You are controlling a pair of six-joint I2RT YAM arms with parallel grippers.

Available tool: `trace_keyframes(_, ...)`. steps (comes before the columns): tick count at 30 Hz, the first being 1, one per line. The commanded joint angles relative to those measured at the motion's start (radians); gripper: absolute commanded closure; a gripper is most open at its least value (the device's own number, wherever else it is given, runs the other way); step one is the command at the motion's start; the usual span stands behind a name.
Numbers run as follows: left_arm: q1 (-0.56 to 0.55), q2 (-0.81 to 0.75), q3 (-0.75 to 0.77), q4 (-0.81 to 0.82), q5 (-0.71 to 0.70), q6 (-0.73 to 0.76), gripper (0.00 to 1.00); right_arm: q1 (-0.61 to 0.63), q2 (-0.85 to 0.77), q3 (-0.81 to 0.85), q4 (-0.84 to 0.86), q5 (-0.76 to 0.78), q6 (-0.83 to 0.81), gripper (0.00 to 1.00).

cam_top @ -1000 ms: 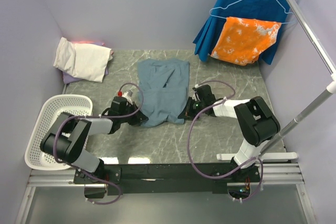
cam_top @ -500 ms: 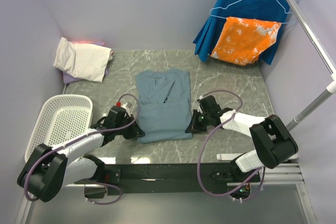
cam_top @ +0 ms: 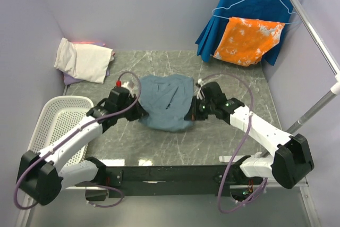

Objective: Fold and stack the t-shirts
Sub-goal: Grab one side of the 2/3 rectangular tshirt with both arms, then fold the long partially folded tshirt into a neat square

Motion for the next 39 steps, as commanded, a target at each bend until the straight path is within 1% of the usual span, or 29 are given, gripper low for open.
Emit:
trace_keyframes(1, 0.014, 0.139, 0.146, 0.006, -0.147, 0.078, 0.99, -0.052, 0.069, 0.171, -0.034, 0.08, -0.093, 1.0)
trace_keyframes(3, 0.052, 0.201, 0.218, 0.034, -0.155, 0.107, 0.99, -0.076, 0.14, 0.245, -0.034, 0.111, -0.115, 1.0)
trace_keyframes(6, 0.127, 0.326, 0.301, 0.115, -0.1, 0.133, 0.99, -0.133, 0.273, 0.355, -0.027, 0.094, -0.14, 1.0)
trace_keyframes(7, 0.141, 0.403, 0.33, 0.124, -0.094, 0.14, 0.99, -0.145, 0.308, 0.38, -0.021, 0.082, -0.146, 1.0)
trace_keyframes(8, 0.159, 0.444, 0.398, 0.13, -0.089, 0.155, 0.99, -0.171, 0.383, 0.436, -0.019, 0.068, -0.148, 1.0)
trace_keyframes(9, 0.166, 0.487, 0.437, 0.135, -0.08, 0.166, 0.99, -0.182, 0.42, 0.467, -0.018, 0.056, -0.154, 1.0)
trace_keyframes(10, 0.172, 0.573, 0.477, 0.134, -0.074, 0.173, 0.99, -0.192, 0.457, 0.496, -0.016, 0.037, -0.157, 1.0)
trace_keyframes(11, 0.183, 0.618, 0.555, 0.134, -0.063, 0.184, 0.99, -0.208, 0.529, 0.565, -0.022, 0.026, -0.16, 1.0)
trace_keyframes(12, 0.189, 0.662, 0.596, 0.132, -0.045, 0.19, 0.99, -0.218, 0.567, 0.605, -0.037, 0.017, -0.174, 1.0)
trace_keyframes(13, 0.193, 0.745, 0.636, 0.129, -0.025, 0.193, 0.99, -0.228, 0.606, 0.645, -0.047, 0.014, -0.174, 1.0)
trace_keyframes(14, 0.204, 0.783, 0.707, 0.133, -0.008, 0.195, 0.99, -0.236, 0.681, 0.726, -0.06, 0.007, -0.177, 1.0)
trace_keyframes(16, 0.215, 0.892, 0.768, 0.143, 0.019, 0.192, 0.99, -0.261, 0.755, 0.806, -0.076, -0.013, -0.179, 1.0)
trace_keyframes(17, 0.227, 0.928, 0.829, 0.141, 0.048, 0.192, 0.99, -0.268, 0.828, 0.891, -0.091, -0.029, -0.18, 0.96)
trace_keyframes(18, 0.233, 0.96, 0.859, 0.14, 0.061, 0.193, 0.99, -0.284, 0.865, 0.933, -0.106, -0.033, -0.176, 0.89)
trace_keyframes(19, 0.241, 1.018, 0.887, 0.135, 0.069, 0.195, 0.84, -0.293, 0.894, 0.969, -0.105, -0.035, -0.171, 0.8)
trace_keyframes(20, 0.255, 1.04, 0.926, 0.143, 0.064, 0.195, 0.72, -0.302, 0.949, 1.048, -0.111, -0.012, -0.168, 0.78)
trace_keyframes(21, 0.264, 1.058, 0.937, 0.153, 0.06, 0.19, 0.62, -0.316, 0.966, 1.07, -0.084, 0.003, -0.157, 0.63)
trace_keyframes(22, 0.285, 1.074, 0.944, 0.191, 0.064, 0.192, 0.4, -0.325, 0.971, 1.082, -0.056, 0.005, -0.151, 0.5)
trace_keyframes(23, 0.295, 1.075, 0.947, 0.213, 0.067, 0.193, 0.3, -0.334, 0.977, 1.13, -0.05, 0.005, -0.156, 0.45)
trace_keyframes(24, 0.304, 1.062, 0.944, 0.227, 0.055, 0.193, 0.16, -0.34, 0.968, 1.141, -0.028, 0.054, -0.157, 0.43)
trace_keyframes(25, 0.313, 1.049, 0.945, 0.23, 0.047, 0.199, 0.09, -0.345, 0.95, 1.141, -0.018, 0.093, -0.163, 0.43)
trace_keyframes(26, 0.331, 1.031, 0.934, 0.245, 0.038, 0.205, 0.06, -0.345, 0.901, 1.135, -0.01, 0.124, -0.178, 0.42)
trace_keyframes(27, 0.338, 0.987, 0.922, 0.258, 0.027, 0.213, 0.03, -0.344, 0.87, 1.116, 0.019, 0.159, -0.206, 0.36)
trace_keyframes(29, 0.344, 0.941, 0.896, 0.256, 0.033, 0.241, 0.01, -0.342, 0.792, 1.063, 0.035, 0.139, -0.226, 0.35)
trace_keyframes(30, 0.342, 0.904, 0.885, 0.262, 0.071, 0.245, 0.01, -0.337, 0.775, 1.05, 0.022, 0.116, -0.246, 0.35)
trace_keyframes(33, 0.327, 0.867, 0.853, 0.238, 0.18, 0.235, 0.0, -0.314, 0.724, 0.982, 0.008, 0.073, -0.24, 0.35)
trace_keyframes(36, 0.299, 0.859, 0.818, 0.244, 0.275, 0.227, 0.01, -0.281, 0.683, 0.88, 0.039, 0.045, -0.223, 0.37)
trace_keyframes(37, 0.279, 0.862, 0.804, 0.253, 0.333, 0.226, 0.0, -0.275, 0.681, 0.866, 0.042, 0.013, -0.217, 0.37)
trace_keyframes(39, 0.264, 0.888, 0.805, 0.267, 0.377, 0.221, 0.02, -0.256, 0.693, 0.848, 0.042, -0.019, -0.196, 0.39)
